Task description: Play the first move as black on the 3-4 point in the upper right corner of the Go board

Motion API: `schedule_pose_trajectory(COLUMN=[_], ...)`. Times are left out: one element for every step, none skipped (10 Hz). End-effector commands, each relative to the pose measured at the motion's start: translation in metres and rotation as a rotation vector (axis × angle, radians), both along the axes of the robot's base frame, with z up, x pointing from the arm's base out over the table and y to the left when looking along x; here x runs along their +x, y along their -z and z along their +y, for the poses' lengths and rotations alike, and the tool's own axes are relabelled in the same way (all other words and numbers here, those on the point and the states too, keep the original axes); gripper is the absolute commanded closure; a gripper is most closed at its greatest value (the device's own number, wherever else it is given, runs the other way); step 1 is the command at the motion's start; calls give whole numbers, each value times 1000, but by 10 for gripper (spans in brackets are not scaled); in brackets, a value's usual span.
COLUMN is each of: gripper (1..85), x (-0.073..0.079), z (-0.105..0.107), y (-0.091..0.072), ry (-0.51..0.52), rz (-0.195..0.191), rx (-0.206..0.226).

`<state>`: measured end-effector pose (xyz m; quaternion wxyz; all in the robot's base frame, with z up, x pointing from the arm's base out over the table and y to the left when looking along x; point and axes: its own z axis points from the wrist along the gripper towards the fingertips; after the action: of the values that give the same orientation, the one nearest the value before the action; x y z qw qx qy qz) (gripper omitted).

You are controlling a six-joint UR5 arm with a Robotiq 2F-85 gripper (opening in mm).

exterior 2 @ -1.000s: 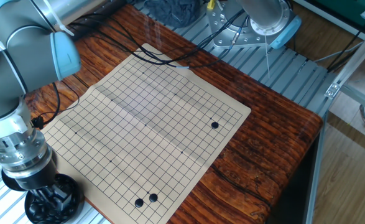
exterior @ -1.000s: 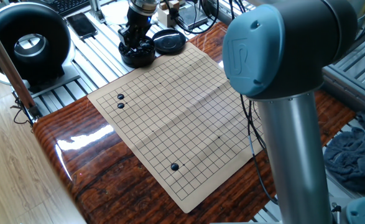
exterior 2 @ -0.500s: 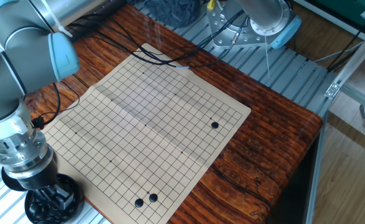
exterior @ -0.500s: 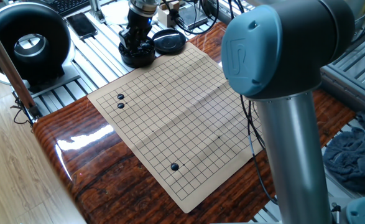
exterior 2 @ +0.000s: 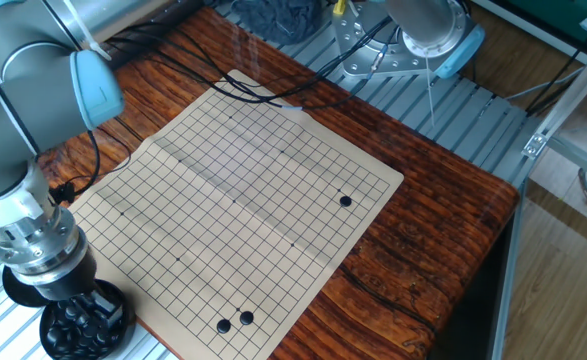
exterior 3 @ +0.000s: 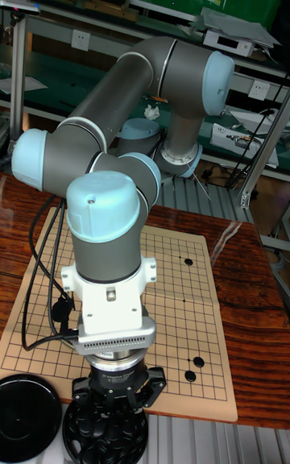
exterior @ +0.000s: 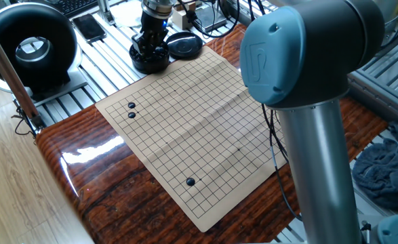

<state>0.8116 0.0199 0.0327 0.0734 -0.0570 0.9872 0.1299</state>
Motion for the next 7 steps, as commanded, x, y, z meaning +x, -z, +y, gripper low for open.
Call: schedule_pose_trajectory(gripper=[537, 537, 537, 537, 537, 540, 547], x=[7, 15, 17, 16, 16, 16, 14], z=[-2, -3, -3, -1, 3, 7, 13], y=[-2, -4, -6, -10, -12, -14, -15], ry=[36, 51, 57, 58, 56, 50, 34], rz=[-19, -48, -58, -59, -61, -60, -57], rx=[2, 3, 6, 15, 30, 47, 72])
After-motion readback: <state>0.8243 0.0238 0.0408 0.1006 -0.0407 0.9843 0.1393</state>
